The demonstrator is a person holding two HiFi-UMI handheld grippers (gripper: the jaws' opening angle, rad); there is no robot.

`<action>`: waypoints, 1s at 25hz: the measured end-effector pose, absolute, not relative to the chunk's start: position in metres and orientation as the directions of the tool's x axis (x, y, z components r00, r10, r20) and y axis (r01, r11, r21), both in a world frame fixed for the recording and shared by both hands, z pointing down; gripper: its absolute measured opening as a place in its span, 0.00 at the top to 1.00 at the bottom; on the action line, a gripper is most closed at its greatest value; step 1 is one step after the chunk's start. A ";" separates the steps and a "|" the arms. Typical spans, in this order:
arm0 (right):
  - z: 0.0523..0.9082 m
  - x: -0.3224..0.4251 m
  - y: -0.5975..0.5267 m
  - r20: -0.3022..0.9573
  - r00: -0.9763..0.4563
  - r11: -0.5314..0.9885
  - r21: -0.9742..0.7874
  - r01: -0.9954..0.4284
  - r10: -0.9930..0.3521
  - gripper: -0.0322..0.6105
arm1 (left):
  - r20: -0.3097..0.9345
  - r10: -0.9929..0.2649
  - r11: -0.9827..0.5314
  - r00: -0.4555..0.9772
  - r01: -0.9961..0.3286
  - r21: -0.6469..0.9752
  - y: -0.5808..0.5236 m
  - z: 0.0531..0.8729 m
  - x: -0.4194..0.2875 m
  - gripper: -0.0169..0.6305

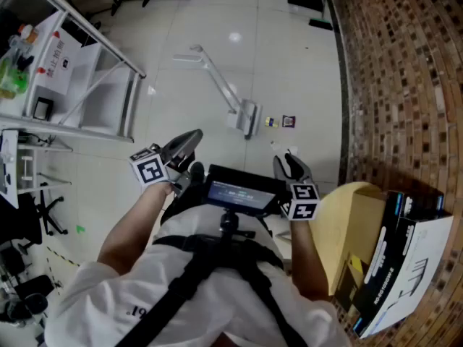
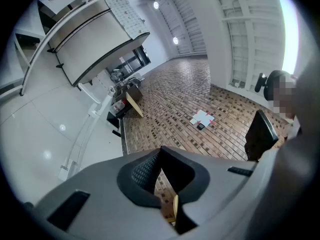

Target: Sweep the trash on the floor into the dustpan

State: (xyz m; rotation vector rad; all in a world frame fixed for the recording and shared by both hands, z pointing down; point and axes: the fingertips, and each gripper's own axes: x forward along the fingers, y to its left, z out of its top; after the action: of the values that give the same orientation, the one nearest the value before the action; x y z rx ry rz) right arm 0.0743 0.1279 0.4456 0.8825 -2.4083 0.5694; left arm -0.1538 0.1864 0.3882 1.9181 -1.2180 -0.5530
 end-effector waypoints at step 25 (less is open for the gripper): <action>0.422 -0.137 0.026 0.569 -0.680 0.834 0.019 -0.552 -0.462 0.65 | 0.081 -0.920 -0.140 0.385 -0.513 0.847 0.076 0.422 -0.308 0.97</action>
State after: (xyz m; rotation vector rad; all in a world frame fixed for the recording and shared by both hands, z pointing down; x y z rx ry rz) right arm -0.1372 0.0255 0.4219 0.7412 -2.4385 0.2067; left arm -0.3084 0.0764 0.4224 1.7918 -1.2517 -0.6000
